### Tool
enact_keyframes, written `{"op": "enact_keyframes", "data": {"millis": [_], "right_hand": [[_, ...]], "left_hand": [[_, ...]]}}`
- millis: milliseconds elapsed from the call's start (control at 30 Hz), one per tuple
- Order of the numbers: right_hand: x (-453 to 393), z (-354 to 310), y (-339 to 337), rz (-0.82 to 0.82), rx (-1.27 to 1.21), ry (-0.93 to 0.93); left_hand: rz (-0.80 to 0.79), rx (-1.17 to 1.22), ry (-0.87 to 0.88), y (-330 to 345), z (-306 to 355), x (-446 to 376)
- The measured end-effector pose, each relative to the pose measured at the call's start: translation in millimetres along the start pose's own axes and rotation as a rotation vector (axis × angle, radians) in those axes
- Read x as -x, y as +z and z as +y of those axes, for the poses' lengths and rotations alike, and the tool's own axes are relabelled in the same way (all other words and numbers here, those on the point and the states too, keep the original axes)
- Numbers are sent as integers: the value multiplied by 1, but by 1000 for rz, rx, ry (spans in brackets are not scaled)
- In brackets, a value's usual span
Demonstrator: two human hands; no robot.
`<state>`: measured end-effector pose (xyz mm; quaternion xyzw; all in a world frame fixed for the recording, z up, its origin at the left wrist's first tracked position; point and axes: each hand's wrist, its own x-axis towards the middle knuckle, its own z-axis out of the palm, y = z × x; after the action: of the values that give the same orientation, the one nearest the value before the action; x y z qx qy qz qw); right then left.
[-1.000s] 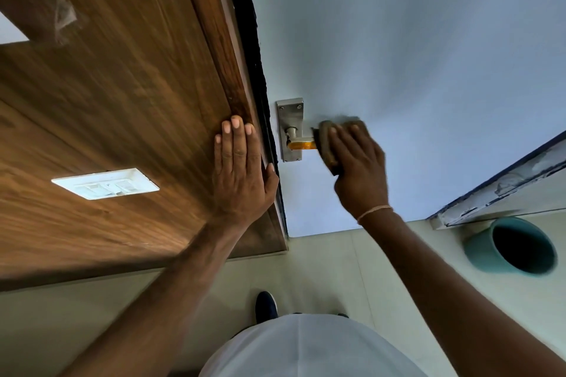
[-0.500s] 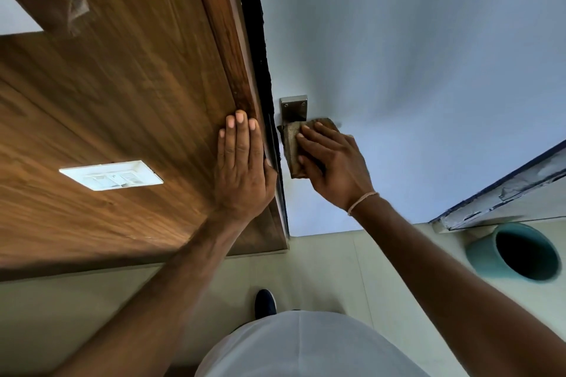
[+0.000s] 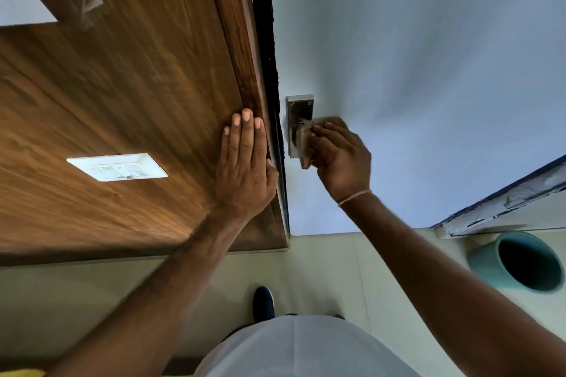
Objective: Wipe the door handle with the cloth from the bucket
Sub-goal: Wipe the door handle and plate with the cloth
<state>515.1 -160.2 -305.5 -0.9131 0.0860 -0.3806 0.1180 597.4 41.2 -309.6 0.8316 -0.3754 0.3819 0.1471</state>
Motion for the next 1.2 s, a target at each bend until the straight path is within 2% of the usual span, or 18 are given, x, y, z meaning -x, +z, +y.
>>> {"op": "enact_keyframes", "data": {"millis": [167, 267, 400, 600, 700, 833, 1033, 1200], "right_hand": [[-12, -32, 0, -67, -43, -54], [-3, 2, -7, -117, -41, -51], [3, 39, -22, -96, -16, 75], [-7, -28, 7, -152, 58, -73], [1, -1, 2, -114, 66, -83], [10, 42, -10, -28, 87, -8], [-2, -23, 6, -83, 85, -14], [7, 27, -15, -121, 135, 30]], "left_hand": [[-14, 9, -25, 2, 3, 0], [2, 12, -29, 2, 4, 0], [22, 2, -28, 2, 6, -2], [-2, 8, -39, 3, 8, -1], [5, -9, -29, 2, 5, -1], [-4, -18, -41, 1, 6, -1], [-13, -33, -47, 3, 8, 0], [-3, -42, -40, 3, 6, -1]]}}
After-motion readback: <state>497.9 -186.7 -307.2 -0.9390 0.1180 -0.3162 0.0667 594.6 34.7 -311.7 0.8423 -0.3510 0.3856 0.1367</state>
